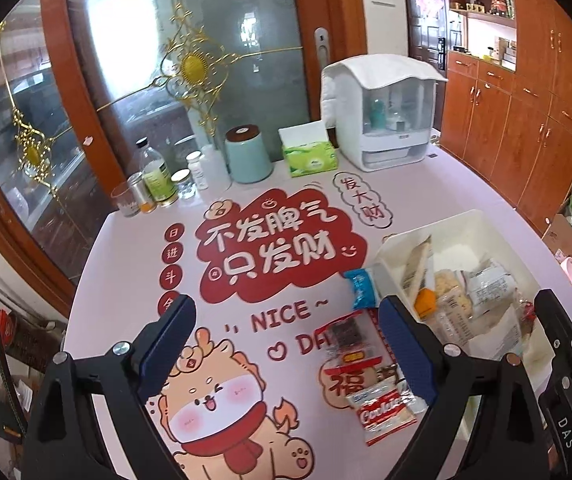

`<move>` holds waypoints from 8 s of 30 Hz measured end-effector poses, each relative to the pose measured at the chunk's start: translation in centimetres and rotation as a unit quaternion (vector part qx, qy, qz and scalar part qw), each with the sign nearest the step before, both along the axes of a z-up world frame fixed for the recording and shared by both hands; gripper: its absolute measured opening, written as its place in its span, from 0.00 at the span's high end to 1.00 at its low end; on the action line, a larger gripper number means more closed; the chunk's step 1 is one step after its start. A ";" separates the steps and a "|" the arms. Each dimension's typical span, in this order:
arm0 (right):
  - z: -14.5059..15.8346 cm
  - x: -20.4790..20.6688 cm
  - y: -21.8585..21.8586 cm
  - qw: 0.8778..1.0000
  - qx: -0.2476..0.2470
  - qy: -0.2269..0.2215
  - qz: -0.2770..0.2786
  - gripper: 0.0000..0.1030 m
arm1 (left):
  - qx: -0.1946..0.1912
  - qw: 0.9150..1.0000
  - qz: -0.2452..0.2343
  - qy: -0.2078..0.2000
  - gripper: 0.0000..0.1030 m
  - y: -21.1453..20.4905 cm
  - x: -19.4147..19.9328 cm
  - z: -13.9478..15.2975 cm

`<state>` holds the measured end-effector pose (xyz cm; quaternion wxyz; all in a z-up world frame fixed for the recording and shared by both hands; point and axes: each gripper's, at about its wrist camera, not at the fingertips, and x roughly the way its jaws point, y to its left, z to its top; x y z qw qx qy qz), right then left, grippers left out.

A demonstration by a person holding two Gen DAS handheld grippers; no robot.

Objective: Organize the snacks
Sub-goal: 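Move both open grippers back over the remaining snacks, then grasp the red-edged brown snack bag with left gripper while right grasps red Cookies pack, then carry both bags into the white tray and open both grippers, then move both open grippers back over the remaining snacks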

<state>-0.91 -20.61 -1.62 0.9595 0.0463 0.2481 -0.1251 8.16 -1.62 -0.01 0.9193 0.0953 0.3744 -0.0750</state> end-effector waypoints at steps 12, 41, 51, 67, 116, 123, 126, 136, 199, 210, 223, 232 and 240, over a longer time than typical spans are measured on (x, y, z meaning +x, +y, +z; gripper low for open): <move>-1.3 1.6 4.1 0.999 -0.010 0.018 0.033 0.33 | 0.000 0.999 0.035 0.018 0.11 4.9 2.0 -2.1; -11.4 1.1 10.0 0.989 -0.015 0.095 0.112 0.33 | 0.058 0.991 -0.044 0.112 0.11 6.0 5.4 -12.3; -16.5 1.9 10.3 0.983 0.013 0.157 0.090 0.33 | 0.095 0.975 -0.114 0.163 0.11 4.0 6.8 -17.7; -20.0 3.4 9.6 0.976 0.032 0.213 0.043 0.51 | 0.101 0.968 -0.154 0.170 0.11 2.4 7.7 -18.8; -15.2 -2.5 7.8 0.967 0.026 0.109 0.230 0.56 | -0.004 0.985 0.023 0.172 0.57 3.0 7.7 -14.7; -12.5 -2.6 7.2 0.967 0.013 0.063 0.245 0.56 | -0.024 0.995 0.004 0.097 0.57 1.2 6.1 -7.1; -10.8 -3.0 6.2 0.972 0.008 0.035 0.232 0.56 | -0.031 0.997 -0.015 0.074 0.57 -0.7 5.2 -4.9; -3.9 -3.2 -1.5 0.991 0.015 -0.043 0.123 0.55 | -0.049 0.995 -0.078 0.039 0.57 -7.5 2.6 -0.6; -3.0 -0.3 -9.2 0.999 0.007 0.043 0.016 0.32 | 0.035 0.992 -0.107 0.055 0.09 -14.5 0.9 -3.6; -3.0 0.0 -6.1 0.998 0.007 0.046 0.034 0.32 | 0.064 0.991 -0.103 0.056 0.09 -10.4 1.0 -3.1; -3.7 0.6 -0.8 0.997 0.021 0.050 0.055 0.32 | 0.144 0.979 -0.128 0.073 0.09 -4.6 1.5 -4.7; -5.0 0.2 3.9 0.995 0.063 0.034 0.069 0.32 | 0.204 0.964 -0.158 0.065 0.09 -1.8 2.3 -6.5; -9.3 0.2 8.6 0.989 0.065 0.074 0.113 0.32 | 0.225 0.955 -0.180 0.078 0.09 0.7 4.3 -9.3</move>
